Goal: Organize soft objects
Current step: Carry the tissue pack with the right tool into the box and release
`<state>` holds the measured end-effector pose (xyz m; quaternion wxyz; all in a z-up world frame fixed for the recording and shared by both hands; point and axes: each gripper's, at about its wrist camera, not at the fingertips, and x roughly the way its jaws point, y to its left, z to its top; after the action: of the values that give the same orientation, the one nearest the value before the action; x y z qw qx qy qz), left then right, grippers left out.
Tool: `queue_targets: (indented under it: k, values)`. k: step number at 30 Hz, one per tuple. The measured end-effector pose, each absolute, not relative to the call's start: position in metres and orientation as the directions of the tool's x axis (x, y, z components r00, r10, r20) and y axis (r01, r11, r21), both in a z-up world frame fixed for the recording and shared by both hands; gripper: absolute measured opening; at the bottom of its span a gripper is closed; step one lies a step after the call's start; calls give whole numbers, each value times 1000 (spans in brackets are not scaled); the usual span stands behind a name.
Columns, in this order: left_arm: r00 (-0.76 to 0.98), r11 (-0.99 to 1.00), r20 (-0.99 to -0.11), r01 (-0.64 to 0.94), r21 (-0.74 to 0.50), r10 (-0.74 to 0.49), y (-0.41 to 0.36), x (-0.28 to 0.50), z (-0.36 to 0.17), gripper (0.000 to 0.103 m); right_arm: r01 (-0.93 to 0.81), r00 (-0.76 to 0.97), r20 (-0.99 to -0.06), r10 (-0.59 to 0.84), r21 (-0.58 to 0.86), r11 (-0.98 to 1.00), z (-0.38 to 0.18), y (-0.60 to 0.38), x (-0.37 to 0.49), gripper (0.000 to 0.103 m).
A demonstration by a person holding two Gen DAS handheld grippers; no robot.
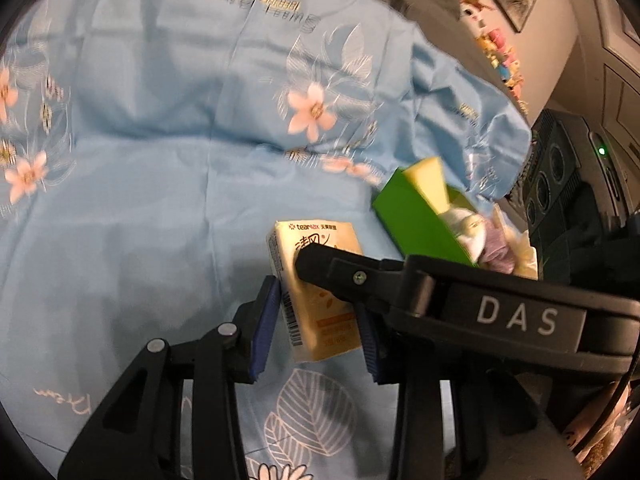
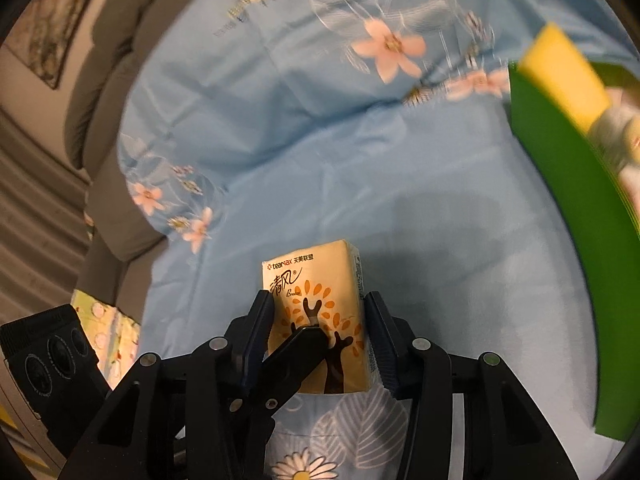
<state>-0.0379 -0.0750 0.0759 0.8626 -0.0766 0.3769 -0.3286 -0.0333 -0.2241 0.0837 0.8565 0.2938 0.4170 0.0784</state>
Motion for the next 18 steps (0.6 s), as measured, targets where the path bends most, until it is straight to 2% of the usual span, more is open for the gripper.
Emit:
queue_targets:
  k: [8,18]
  values:
    - [552,744,-511,578,-335,-659,-87,-64,112,35,67,733,-594,332,548,834,125,-236,-67,50]
    - [530,686,-459,662,-300,-713,-135,-93,137,35,107,804,-543,243,534,839,150,-285,-110,50]
